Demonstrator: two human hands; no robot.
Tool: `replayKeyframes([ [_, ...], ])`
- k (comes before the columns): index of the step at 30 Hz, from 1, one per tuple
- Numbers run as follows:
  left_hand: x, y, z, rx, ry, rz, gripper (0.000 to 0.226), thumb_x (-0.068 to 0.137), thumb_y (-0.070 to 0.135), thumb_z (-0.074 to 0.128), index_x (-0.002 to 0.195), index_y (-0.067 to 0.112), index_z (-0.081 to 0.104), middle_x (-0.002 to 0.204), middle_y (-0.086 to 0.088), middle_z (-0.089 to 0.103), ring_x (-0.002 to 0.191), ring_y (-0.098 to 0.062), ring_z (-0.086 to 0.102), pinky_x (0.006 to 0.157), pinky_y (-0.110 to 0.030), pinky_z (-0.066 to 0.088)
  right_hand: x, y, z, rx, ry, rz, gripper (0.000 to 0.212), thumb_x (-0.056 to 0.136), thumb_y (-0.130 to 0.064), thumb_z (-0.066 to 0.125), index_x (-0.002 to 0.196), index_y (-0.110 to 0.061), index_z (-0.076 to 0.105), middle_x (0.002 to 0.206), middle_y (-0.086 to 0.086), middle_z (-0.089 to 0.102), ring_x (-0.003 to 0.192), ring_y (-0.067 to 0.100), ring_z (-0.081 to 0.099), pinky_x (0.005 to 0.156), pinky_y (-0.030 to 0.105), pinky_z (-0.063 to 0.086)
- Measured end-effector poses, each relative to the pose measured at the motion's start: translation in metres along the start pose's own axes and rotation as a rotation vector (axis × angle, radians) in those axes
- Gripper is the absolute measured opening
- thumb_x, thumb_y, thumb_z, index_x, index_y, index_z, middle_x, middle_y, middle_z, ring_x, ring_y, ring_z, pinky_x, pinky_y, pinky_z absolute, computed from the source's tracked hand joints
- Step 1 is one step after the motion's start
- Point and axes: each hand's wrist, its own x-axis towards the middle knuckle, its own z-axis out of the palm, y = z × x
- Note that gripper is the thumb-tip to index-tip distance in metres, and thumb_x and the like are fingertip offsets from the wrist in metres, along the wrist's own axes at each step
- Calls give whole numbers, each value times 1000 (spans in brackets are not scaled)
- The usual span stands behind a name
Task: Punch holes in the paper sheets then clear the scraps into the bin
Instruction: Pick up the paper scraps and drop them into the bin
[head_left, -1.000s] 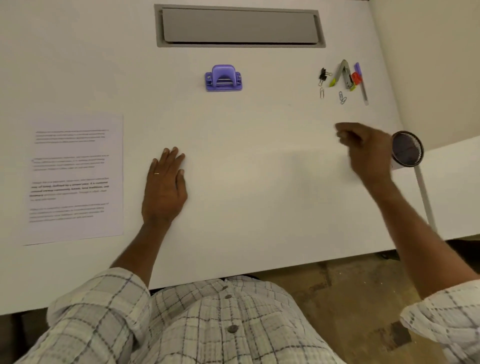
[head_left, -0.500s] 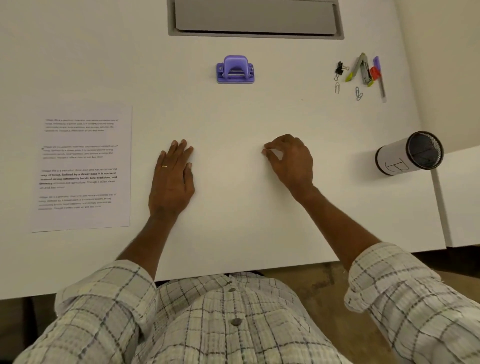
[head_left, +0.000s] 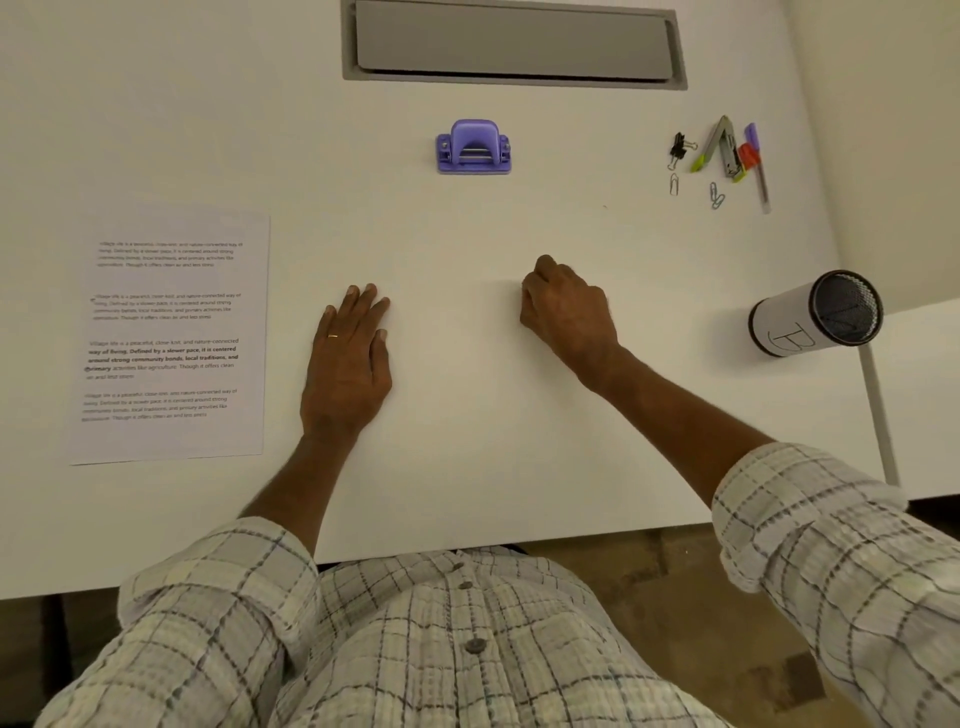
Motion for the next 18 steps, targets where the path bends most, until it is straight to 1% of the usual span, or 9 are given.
replayKeyframes([
  [2, 0, 0, 0, -1, -4, -1, 44, 108, 19, 39, 152, 17, 47, 163, 0, 41, 156, -13, 27, 130, -41, 20, 0, 3, 1, 164, 12, 134, 12, 87, -14, 60, 76, -9, 59, 86, 2, 58, 68, 22, 55, 47, 29, 38],
  [4, 0, 0, -1, 2, -5, -2, 44, 108, 18, 40, 152, 16, 47, 163, 0, 41, 156, -14, 27, 130, -41, 20, -4, 9, -7, 538, 19, 366, 7, 84, -19, 63, 81, -13, 61, 85, -3, 64, 72, 18, 61, 58, 31, 48],
  [6, 0, 0, -1, 4, -5, -3, 44, 108, 18, 40, 151, 16, 48, 162, -1, 41, 156, -14, 28, 130, -40, 20, -14, 23, -20, 901, 74, 577, 13, 84, -21, 68, 85, -9, 62, 84, 0, 72, 77, 17, 68, 70, 32, 54],
  [8, 0, 1, -1, 5, -6, -5, 44, 108, 17, 41, 151, 15, 48, 162, -1, 42, 156, -15, 28, 130, -40, 20, -28, 45, -35, 1056, 180, 712, 18, 82, -20, 70, 86, -4, 62, 85, 7, 75, 80, 21, 72, 78, 41, 58],
  [10, 0, 1, -1, 7, -8, -7, 44, 108, 17, 41, 151, 15, 48, 162, -1, 42, 156, -15, 29, 130, -41, 21, -44, 76, -52, 1145, 286, 782, 17, 80, -15, 73, 88, -3, 63, 85, 10, 75, 77, 21, 72, 83, 47, 59],
  [12, 0, 1, -2, 9, -14, -10, 44, 108, 17, 41, 151, 14, 48, 162, -2, 42, 156, -16, 29, 130, -41, 21, -59, 113, -73, 1142, 370, 836, 14, 78, -14, 75, 85, -8, 64, 83, 11, 74, 77, 22, 71, 85, 52, 58],
  [13, 0, 2, -3, 10, -18, -11, 44, 108, 17, 41, 151, 14, 48, 162, -2, 42, 156, -16, 29, 130, -42, 21, -66, 132, -84, 1087, 397, 859, 14, 77, -17, 76, 82, -10, 65, 82, 10, 74, 75, 23, 71, 85, 53, 59],
  [15, 0, 3, -3, 8, -17, -9, 44, 108, 16, 41, 151, 13, 49, 162, -3, 42, 155, -18, 30, 129, -42, 21, -83, 168, -103, 893, 425, 913, 21, 73, -24, 77, 84, -9, 68, 79, 7, 75, 71, 21, 72, 84, 54, 60],
  [18, -1, 3, -4, 7, -6, 10, 43, 108, 17, 40, 150, 11, 50, 161, -5, 43, 155, -19, 31, 129, -45, 23, -104, 206, -125, 531, 396, 942, 25, 72, -34, 71, 89, -17, 71, 83, 4, 75, 66, 9, 65, 81, 44, 60],
])
